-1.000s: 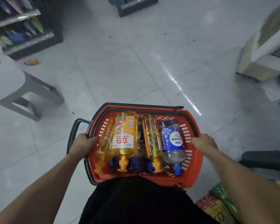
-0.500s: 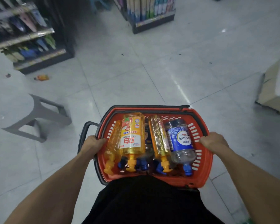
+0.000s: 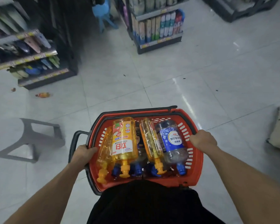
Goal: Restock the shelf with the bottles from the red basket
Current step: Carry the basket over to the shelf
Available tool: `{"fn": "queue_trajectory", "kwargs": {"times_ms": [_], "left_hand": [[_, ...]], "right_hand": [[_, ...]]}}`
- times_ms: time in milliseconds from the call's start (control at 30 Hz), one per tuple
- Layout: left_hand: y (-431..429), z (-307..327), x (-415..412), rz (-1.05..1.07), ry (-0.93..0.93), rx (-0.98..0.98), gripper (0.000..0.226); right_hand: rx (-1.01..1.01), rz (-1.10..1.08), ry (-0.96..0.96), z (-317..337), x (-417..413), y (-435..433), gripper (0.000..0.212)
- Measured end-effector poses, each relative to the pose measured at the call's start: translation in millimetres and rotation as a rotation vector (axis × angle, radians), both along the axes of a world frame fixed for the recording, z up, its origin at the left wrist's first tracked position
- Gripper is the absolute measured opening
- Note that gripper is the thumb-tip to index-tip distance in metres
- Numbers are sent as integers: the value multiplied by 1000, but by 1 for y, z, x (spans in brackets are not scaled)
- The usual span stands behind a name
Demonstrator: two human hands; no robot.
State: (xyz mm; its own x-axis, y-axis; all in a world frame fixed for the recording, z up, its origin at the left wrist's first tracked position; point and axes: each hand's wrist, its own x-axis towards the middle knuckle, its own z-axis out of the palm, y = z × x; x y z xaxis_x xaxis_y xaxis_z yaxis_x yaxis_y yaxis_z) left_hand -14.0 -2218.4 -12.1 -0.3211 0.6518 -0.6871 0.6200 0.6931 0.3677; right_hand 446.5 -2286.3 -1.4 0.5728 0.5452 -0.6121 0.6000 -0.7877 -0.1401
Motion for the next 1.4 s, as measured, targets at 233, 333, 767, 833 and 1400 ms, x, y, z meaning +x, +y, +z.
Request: {"fn": "queue_trajectory", "kwargs": {"times_ms": [233,333,767,833,1400], "left_hand": [[76,12,36,53,15,29,26],[113,8,40,103,-10,45,25],[409,-22,25,101,-111,33,18],[448,-19,23,117,-110,12,20],[778,-18,48,358,-7,-3,32]], "right_hand": [[-5,89,39,1,34,116,41],[7,119,49,-1,38,170,36],[-55,143,47,6,33,478,40],[-54,176,48,13,29,523,36],[-45,345,87,-14,41,944,37]]}}
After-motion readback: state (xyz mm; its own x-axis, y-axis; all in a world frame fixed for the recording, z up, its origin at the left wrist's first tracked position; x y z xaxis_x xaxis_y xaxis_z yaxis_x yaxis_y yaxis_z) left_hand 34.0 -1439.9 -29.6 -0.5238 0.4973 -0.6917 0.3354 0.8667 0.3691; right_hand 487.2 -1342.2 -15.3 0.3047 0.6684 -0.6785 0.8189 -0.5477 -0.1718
